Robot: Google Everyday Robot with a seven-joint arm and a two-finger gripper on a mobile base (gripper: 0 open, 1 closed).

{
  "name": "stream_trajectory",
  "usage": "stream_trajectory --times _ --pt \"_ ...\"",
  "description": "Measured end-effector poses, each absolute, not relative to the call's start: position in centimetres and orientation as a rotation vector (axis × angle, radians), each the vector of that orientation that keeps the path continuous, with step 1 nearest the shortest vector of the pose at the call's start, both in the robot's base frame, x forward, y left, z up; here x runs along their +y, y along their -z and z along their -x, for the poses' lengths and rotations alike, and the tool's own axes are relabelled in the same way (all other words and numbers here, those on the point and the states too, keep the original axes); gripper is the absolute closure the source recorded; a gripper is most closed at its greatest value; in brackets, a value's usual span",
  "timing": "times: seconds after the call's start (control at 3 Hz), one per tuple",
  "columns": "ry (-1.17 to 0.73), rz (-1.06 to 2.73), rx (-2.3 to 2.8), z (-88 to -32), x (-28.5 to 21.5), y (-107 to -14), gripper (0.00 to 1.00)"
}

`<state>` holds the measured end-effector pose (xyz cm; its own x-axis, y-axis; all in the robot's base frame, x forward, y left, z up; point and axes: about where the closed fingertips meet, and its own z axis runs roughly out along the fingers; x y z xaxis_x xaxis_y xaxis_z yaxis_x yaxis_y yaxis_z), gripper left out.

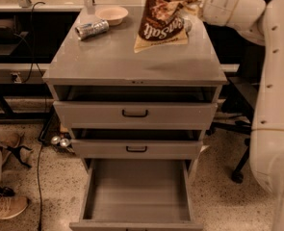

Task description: Pick brown chip bag from bottom drawer and place on counter

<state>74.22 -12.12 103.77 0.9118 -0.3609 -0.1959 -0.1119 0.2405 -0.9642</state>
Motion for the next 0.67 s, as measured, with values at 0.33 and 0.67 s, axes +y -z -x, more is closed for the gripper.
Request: stream_trajectory --times 0.33,0.67 --pt "0.196 1.401 0.406 -75.9 -10.2 -103.2 1.00" --pt "0.173 1.443 0.415 -77.5 -8.3 -102.0 1.00"
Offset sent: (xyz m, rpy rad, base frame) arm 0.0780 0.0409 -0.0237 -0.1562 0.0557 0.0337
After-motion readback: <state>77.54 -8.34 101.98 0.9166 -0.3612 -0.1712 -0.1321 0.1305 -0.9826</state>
